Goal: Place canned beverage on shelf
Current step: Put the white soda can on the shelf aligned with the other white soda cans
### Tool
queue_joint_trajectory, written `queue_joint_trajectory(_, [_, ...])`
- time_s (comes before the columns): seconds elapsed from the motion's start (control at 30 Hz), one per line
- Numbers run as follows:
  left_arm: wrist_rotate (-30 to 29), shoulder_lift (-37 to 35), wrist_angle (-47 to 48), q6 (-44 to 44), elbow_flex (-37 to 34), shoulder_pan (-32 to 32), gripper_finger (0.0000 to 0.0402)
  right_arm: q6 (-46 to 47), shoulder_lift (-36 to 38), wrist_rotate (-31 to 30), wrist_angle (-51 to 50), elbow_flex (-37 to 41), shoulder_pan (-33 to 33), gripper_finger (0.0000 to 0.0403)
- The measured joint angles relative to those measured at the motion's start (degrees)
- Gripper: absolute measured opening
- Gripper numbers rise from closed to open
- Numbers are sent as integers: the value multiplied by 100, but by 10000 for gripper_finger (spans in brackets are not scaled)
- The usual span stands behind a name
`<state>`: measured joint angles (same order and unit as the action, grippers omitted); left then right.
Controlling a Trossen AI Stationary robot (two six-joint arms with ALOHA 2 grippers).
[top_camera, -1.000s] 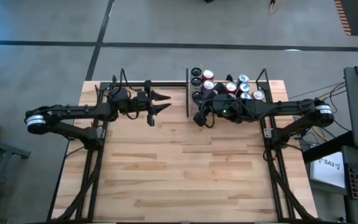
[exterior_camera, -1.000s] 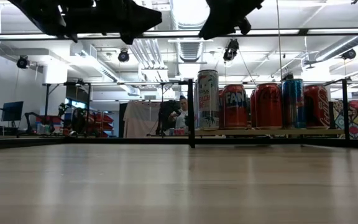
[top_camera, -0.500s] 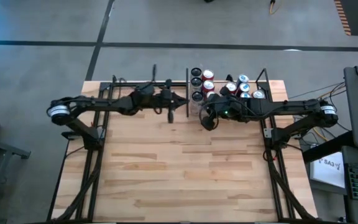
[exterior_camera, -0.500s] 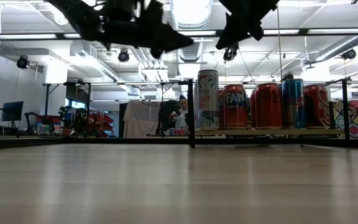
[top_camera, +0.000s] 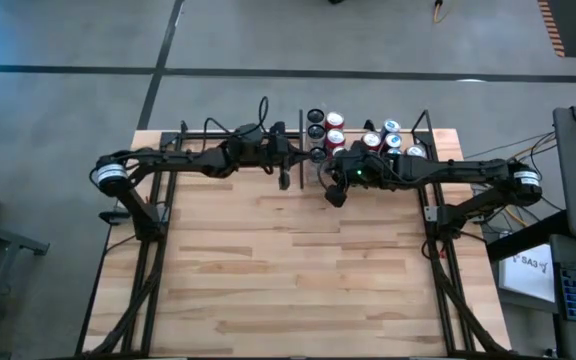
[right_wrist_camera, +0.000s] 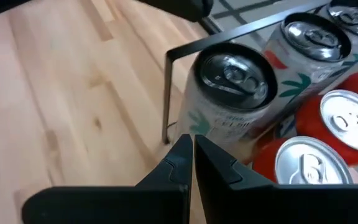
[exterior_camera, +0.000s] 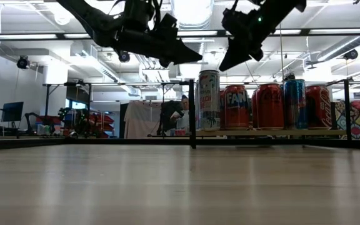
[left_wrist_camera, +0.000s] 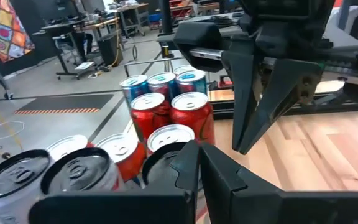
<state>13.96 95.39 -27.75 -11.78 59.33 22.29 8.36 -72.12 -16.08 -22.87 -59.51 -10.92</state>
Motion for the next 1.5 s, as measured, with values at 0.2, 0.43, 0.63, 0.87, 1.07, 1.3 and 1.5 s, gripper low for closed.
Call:
queue_joint_trajectory(0.2, [0, 15, -52, -14, 0, 102, 0, -46, -2, 234, 600, 230, -180, 9])
queue_joint_trajectory(0.43, [-2, 17, -89, -119, -4, 102, 0, -122, -2, 304, 871, 230, -235, 9])
queue_joint_trajectory(0.63, [-7, 117, -285, -94, -7, 111, 0, -155, -18, 303, 859, 230, -264, 9])
queue_joint_trajectory(0.87, [-9, 264, -308, -13, -7, 109, 0, -155, -22, 304, 843, 230, -264, 9])
queue_joint_trajectory(1.07, [-164, 264, -299, -14, -7, 109, 0, -189, -22, 260, 848, 230, -264, 9])
queue_joint_trajectory(1.3, [-200, 324, -271, -14, -8, 111, 0, -194, -21, 258, 850, 230, -275, 9])
queue_joint_trajectory(1.5, [-202, 474, -345, 29, -9, 113, 0, -195, -21, 256, 848, 230, -275, 9])
